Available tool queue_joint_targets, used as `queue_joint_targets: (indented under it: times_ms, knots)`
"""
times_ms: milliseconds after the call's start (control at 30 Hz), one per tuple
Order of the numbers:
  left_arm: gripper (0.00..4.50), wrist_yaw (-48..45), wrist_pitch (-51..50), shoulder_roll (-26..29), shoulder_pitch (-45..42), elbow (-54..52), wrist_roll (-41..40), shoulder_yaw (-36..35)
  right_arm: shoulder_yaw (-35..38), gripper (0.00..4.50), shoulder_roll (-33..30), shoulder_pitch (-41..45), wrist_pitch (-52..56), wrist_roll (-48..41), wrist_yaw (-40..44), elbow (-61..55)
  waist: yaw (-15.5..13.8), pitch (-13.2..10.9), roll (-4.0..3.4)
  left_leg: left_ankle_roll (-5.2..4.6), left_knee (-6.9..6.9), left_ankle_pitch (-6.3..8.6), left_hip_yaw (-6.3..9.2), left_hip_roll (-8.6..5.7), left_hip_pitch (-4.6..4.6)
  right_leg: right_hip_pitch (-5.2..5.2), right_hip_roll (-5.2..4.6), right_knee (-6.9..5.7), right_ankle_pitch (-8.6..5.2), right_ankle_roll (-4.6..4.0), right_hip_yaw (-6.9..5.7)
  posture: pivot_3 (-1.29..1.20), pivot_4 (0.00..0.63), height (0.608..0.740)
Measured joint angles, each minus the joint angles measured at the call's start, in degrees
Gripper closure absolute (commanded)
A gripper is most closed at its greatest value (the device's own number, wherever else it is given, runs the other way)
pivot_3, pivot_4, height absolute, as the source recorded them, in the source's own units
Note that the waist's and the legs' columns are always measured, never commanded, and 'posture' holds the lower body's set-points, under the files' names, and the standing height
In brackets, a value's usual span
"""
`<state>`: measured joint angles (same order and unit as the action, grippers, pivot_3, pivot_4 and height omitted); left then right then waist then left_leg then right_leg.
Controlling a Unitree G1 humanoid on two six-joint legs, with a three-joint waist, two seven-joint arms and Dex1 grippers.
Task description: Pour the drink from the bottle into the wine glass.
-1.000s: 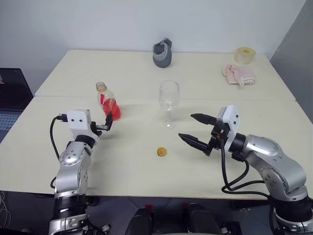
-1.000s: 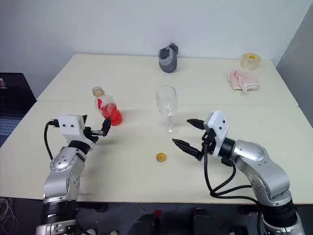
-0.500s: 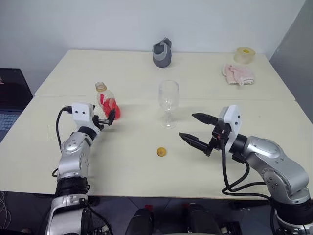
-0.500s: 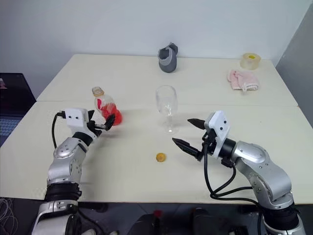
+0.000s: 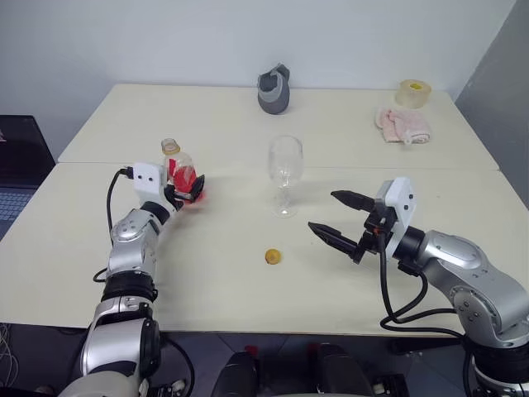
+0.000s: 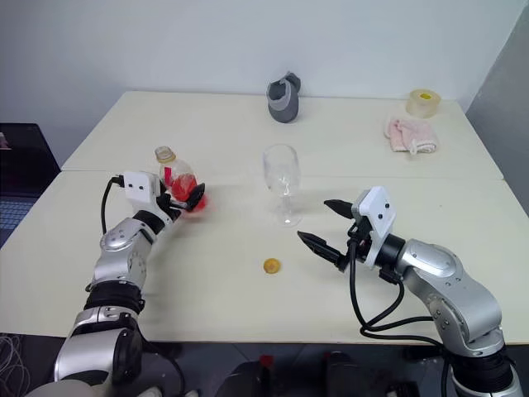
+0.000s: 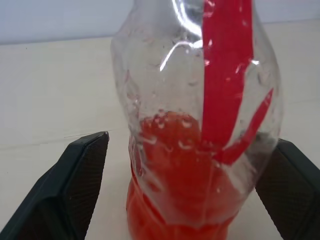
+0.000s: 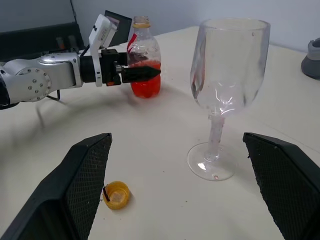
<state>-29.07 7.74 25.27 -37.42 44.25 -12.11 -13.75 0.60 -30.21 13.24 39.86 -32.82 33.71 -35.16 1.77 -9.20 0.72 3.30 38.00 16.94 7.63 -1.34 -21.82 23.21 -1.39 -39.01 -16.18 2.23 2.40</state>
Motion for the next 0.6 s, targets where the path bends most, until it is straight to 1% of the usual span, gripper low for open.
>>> queue_joint_targets:
  times_ms: [333, 600]
  knots:
    - [0.0, 0.4, 4.2, 0.0, -2.0, 5.6, 0.8, 0.0, 0.0, 0.01, 0.1, 0.0, 0.0, 0.0, -0.1, 0.0, 0.1, 0.0, 0.0, -0.01, 0.0, 0.0, 0.01, -0.01, 0.0, 0.0, 0.0, -0.02, 0.0, 0.0, -0.01, 0.0, 0.15, 0.74]
    - [0.0, 0.2, 5.1, 0.0, -2.2, 5.9, 0.8, -0.1, 0.0, 0.01, 0.3, 0.0, 0.0, 0.0, -0.2, 0.1, 0.1, 0.0, 0.0, -0.01, 0.0, 0.0, 0.02, 0.0, 0.0, 0.0, 0.0, -0.02, 0.0, 0.0, -0.01, 0.0, 0.15, 0.74]
